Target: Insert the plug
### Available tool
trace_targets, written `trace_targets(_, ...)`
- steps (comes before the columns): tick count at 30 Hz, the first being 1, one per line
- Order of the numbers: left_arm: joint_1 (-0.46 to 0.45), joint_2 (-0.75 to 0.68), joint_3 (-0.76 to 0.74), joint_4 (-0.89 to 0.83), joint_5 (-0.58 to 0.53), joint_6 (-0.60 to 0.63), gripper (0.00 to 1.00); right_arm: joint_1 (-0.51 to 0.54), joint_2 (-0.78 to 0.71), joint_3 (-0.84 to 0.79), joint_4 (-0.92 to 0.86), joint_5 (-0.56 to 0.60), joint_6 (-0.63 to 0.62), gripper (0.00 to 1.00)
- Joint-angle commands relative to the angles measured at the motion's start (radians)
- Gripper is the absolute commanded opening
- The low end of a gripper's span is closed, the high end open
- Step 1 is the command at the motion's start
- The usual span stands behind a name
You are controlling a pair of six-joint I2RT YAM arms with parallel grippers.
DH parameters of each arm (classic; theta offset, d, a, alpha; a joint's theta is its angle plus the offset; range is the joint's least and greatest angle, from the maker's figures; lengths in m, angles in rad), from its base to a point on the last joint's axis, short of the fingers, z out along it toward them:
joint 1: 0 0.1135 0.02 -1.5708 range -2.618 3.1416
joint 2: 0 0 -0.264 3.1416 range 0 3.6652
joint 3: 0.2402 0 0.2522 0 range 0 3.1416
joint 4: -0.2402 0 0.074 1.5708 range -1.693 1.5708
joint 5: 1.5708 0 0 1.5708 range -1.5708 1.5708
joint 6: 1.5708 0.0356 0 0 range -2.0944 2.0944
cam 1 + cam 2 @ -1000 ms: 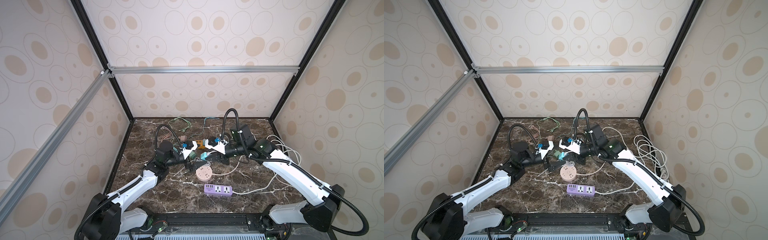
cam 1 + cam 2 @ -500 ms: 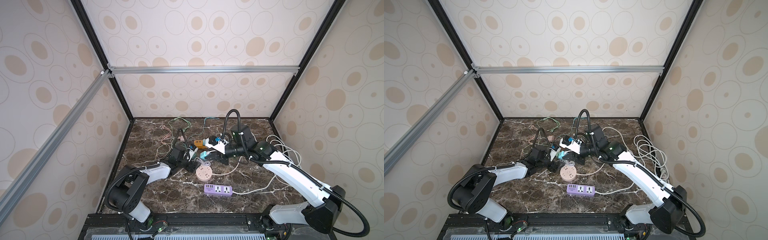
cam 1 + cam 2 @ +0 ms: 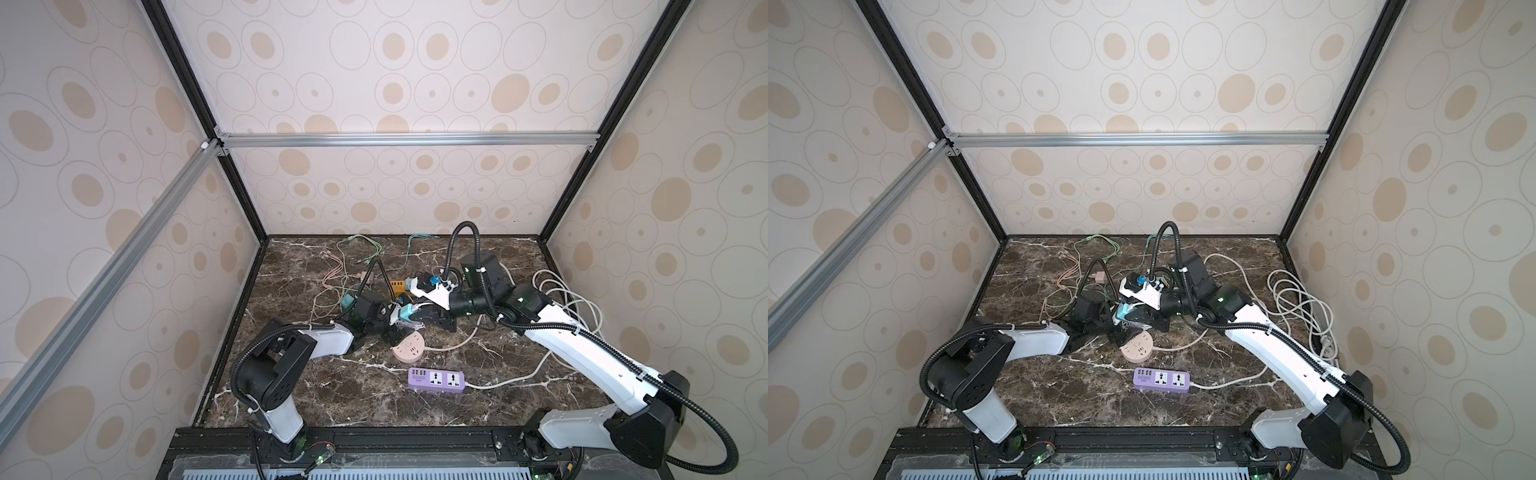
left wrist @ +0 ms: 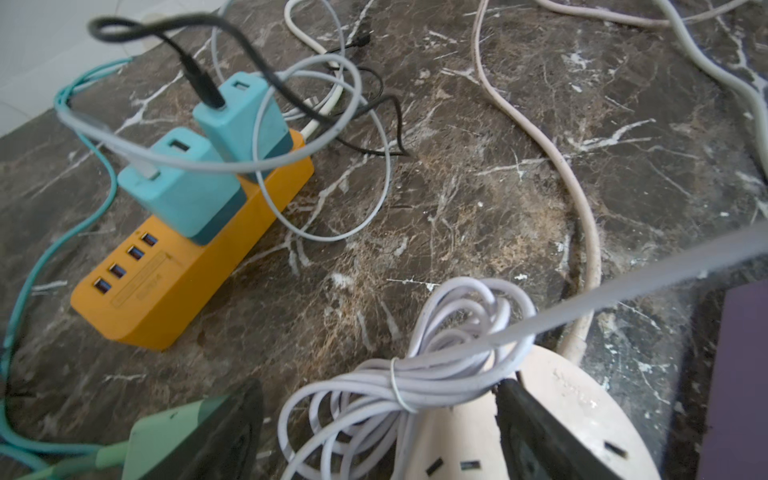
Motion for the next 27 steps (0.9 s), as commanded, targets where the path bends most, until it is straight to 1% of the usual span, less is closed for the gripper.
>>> trace_targets(1,-0.008,0.049,0.044,0.03,0.038,0.117,0.87,0.005,-0.031,-0.014,0.019,-0.025,0.003,0.0)
trace_targets(3,-0.009,0.07,0.06,0.033,0.053,0.124,0.86,0.006,-0.034,-0.019,0.023,-0.027,0.004,0.0)
trace_targets(4,-0.01,0.08,0.066,0.038,0.09,0.124,0.83,0.005,-0.035,-0.02,0.023,-0.028,0.003,0.0)
trace_targets(5,-0.009,0.088,0.071,0.042,0.099,0.122,0.77,0.006,-0.037,-0.022,0.023,-0.027,0.002,0.0)
trace_targets(6,-0.01,0.093,0.073,0.05,0.102,0.118,0.68,0.005,-0.039,-0.023,0.022,-0.027,0.001,0.0)
trace_targets(8,-0.007,0.084,0.048,0.108,0.093,0.089,0.36,0.006,-0.044,-0.027,0.016,-0.028,-0.011,0.0)
trace_targets(9,-0.006,0.072,0.028,0.146,0.08,0.069,0.27,0.006,-0.046,-0.03,0.011,-0.026,-0.016,0.0)
trace_targets(12,0.01,-0.006,-0.051,0.256,0.064,-0.002,0.16,0.0,-0.043,-0.026,-0.019,-0.018,-0.046,0.0)
trace_targets(13,0.016,-0.044,-0.086,0.302,0.027,-0.028,0.12,0.0,-0.034,-0.017,-0.04,-0.019,-0.059,0.0)
trace_targets(15,0.03,-0.118,-0.15,0.374,-0.005,-0.074,0.05,-0.005,-0.017,-0.002,-0.073,-0.018,-0.082,0.0)
trace_targets(16,0.037,-0.156,-0.179,0.398,-0.023,-0.097,0.0,-0.006,-0.007,0.007,-0.09,-0.021,-0.095,0.0)
trace_targets(20,0.053,-0.281,-0.254,0.396,-0.093,-0.158,0.0,-0.013,0.031,0.03,-0.132,-0.041,-0.141,0.0)
trace_targets(22,0.06,-0.335,-0.299,0.396,-0.138,-0.183,0.0,-0.015,0.066,0.061,-0.205,-0.068,-0.194,0.0)
trace_targets(24,0.062,-0.403,-0.338,0.379,-0.206,-0.213,0.0,-0.014,0.114,0.098,-0.287,-0.075,-0.252,0.0)
trace_targets(27,0.067,-0.504,-0.357,0.283,-0.318,-0.286,0.0,-0.015,0.175,0.136,-0.357,-0.067,-0.327,0.0)
